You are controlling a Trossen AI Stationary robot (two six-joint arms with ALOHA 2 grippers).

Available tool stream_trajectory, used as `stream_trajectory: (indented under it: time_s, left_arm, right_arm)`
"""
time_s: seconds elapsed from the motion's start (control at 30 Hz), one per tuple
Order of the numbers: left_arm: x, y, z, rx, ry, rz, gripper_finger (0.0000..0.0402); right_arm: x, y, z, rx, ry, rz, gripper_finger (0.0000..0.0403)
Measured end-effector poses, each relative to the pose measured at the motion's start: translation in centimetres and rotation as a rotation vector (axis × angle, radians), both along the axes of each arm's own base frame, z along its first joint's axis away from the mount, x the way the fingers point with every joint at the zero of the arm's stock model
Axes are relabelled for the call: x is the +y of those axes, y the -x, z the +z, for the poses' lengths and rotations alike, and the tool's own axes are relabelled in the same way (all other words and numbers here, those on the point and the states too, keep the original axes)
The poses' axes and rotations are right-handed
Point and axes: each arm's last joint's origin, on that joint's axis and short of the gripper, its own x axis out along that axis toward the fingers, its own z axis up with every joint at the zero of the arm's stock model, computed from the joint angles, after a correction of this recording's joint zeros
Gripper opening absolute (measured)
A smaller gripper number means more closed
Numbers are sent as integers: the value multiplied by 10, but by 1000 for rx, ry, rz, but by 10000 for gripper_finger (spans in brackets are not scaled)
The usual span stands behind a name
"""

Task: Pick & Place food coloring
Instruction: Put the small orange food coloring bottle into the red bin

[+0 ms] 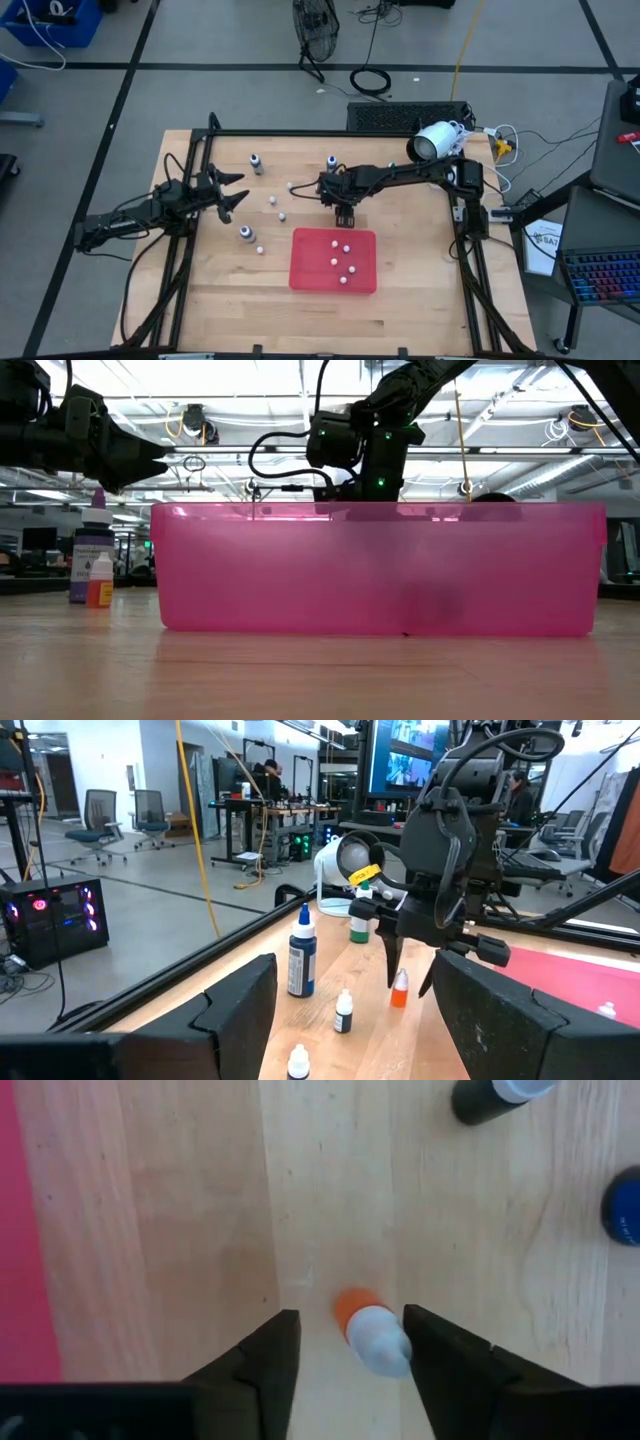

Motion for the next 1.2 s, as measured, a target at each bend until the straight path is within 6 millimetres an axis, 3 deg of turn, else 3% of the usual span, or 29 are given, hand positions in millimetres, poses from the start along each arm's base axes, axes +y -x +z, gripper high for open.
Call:
stream_trajectory:
  time_s: [0.33, 0.5, 0.6, 0.87, 1.0, 1.2]
  left_arm:
    - [0, 0, 0, 0, 0, 0, 269]
    - [0, 0, 0, 0, 0, 0, 269]
    - [0, 0, 0, 0, 0, 0, 269]
    - [0, 0, 0, 1, 0, 0, 269]
    - [0, 0, 0, 0, 0, 0, 269]
    - [0, 0, 0, 1, 0, 0, 269]
  right_arm:
    - [-4, 1, 0, 2, 6, 9, 49]
    - [1, 3, 8, 14, 36, 57, 48]
    - [11, 7, 31, -5, 91, 81, 48]
    - [74, 32, 91, -99, 152, 193, 48]
    - [109, 43, 92, -58, 107, 163, 48]
    - [152, 49, 78, -4, 61, 134, 48]
